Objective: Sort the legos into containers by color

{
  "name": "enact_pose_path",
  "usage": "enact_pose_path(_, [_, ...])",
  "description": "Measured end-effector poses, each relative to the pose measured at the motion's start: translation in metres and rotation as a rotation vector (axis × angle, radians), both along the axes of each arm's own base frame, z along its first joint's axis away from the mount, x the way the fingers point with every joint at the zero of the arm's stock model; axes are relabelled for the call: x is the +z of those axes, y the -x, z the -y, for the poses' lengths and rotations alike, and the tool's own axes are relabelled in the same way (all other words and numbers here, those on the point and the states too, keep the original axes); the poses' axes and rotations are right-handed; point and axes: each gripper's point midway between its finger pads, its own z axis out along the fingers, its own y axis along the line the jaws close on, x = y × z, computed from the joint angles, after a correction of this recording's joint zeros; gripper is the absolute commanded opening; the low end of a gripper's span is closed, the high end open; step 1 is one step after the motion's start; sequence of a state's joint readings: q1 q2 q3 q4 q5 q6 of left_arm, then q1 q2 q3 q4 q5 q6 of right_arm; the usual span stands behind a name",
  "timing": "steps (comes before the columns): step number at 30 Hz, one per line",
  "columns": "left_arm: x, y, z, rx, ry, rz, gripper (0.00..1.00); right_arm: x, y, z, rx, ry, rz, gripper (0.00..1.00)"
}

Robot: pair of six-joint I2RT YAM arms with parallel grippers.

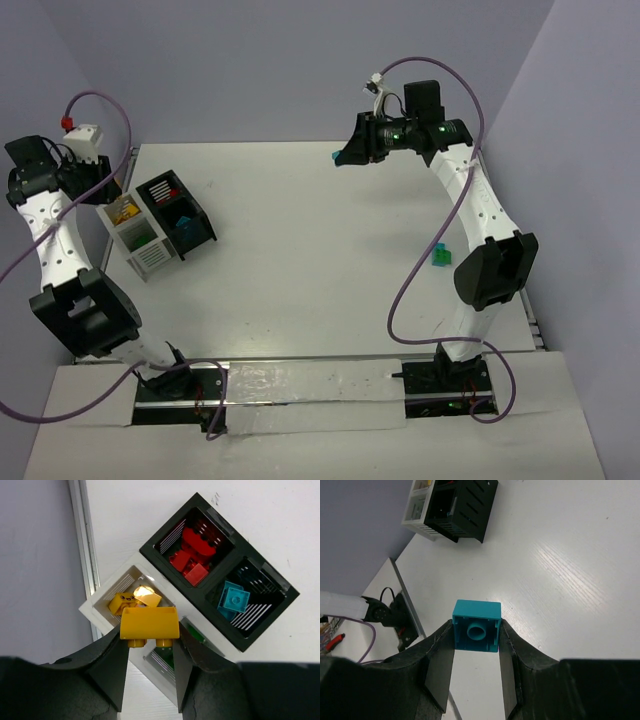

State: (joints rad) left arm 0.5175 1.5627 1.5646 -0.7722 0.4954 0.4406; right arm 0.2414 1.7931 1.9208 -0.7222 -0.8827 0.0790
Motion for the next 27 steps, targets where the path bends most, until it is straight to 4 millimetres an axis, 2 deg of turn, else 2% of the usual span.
enact_pose_path(7, [-0.025, -0.009, -0.004, -0.129, 0.042, -0.060, 0.03, -0.011, 0.003, -0.001, 0.018, 0.017, -0.009, 0.00])
enact_pose_path(14, [-0.053, -0.005, 0.000, -0.190, 0.092, -0.102, 0.03, -0.013, 0.005, -0.002, 0.029, 0.026, -0.002, 0.00])
enact_pose_path(22, [-0.061, -0.007, -0.009, -0.186, 0.070, -0.096, 0.04, -0.015, 0.007, -0.001, 0.031, 0.031, -0.015, 0.00])
enact_pose_path(27, [-0.067, -0.009, -0.019, -0.167, 0.036, -0.090, 0.12, -0.015, 0.007, -0.002, 0.032, 0.031, -0.015, 0.00])
